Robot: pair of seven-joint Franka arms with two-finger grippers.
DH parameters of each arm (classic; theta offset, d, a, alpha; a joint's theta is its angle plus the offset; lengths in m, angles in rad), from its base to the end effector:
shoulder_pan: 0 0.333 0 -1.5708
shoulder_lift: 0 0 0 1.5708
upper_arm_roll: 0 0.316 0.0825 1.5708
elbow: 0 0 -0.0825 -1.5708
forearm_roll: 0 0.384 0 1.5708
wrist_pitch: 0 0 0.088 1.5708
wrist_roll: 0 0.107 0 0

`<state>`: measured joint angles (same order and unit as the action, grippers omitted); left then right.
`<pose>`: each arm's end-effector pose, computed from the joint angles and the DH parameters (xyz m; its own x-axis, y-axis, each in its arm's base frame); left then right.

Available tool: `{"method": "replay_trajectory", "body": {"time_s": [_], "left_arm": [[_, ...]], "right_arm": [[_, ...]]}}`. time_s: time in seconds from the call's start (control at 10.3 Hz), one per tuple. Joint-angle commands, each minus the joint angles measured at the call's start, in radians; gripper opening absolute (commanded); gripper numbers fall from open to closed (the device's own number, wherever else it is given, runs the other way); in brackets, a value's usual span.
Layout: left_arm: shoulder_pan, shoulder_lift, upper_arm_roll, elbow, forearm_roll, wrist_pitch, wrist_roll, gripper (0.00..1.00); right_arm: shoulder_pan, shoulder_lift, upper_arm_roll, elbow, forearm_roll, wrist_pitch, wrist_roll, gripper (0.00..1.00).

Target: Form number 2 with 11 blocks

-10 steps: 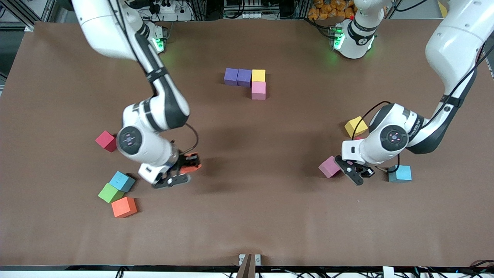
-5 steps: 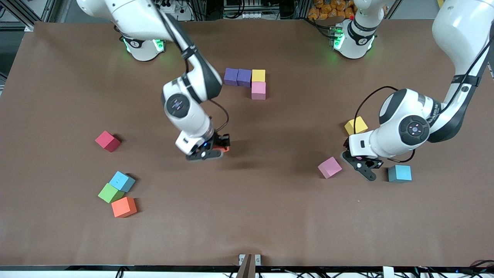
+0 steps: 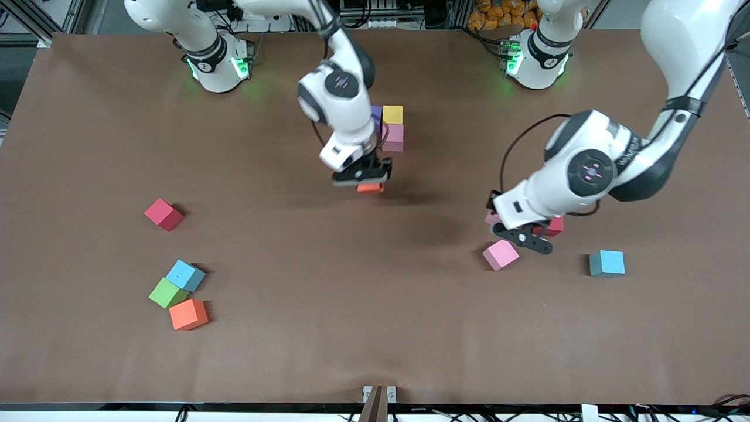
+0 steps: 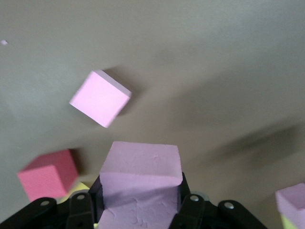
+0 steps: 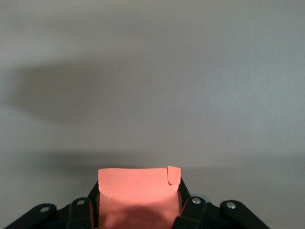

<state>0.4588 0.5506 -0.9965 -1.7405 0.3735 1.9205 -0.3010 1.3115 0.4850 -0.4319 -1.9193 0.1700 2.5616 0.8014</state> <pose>0.5841 -0.2404 0.3676 0.9334 -0.3375 -0.1223 -0.3285 -0.9404 0.0877 0.3995 0.5074 0.2797 0.9796 -0.0005 0.2010 0.0196 -0.9950 -0.0981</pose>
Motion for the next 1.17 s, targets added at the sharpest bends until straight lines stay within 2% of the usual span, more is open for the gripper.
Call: {"method": "replay_trajectory", "body": {"time_s": [0.0, 0.1, 0.49, 0.68, 0.78, 1.07], "left_arm": [[0.011, -0.011, -0.008, -0.017, -0.016, -0.008, -0.053, 0.06], [0.015, -0.006, -0.007, -0.017, -0.016, -0.008, -0.049, 0.07], [0.034, -0.014, 0.001, 0.001, -0.001, -0.008, -0.038, 0.07], [0.069, -0.006, 0.007, 0.044, 0.001, -0.008, -0.009, 0.08], [0.072, -0.006, 0.031, 0.061, 0.014, -0.008, 0.035, 0.08], [0.07, -0.006, 0.035, 0.087, 0.015, -0.009, 0.059, 0.08]], "right_arm": [[0.206, 0.025, -0.147, -0.032, -0.03, 0.008, 0.128, 0.23], [0.291, 0.061, -0.212, -0.032, -0.03, 0.005, 0.146, 0.23], [0.431, 0.168, -0.292, -0.026, -0.032, 0.019, 0.293, 0.22], [0.459, 0.191, -0.307, -0.018, -0.032, 0.02, 0.331, 0.22], [0.465, 0.198, -0.307, -0.017, -0.033, 0.026, 0.347, 0.22], [0.477, 0.259, -0.307, 0.015, -0.049, 0.075, 0.418, 0.22]]}}
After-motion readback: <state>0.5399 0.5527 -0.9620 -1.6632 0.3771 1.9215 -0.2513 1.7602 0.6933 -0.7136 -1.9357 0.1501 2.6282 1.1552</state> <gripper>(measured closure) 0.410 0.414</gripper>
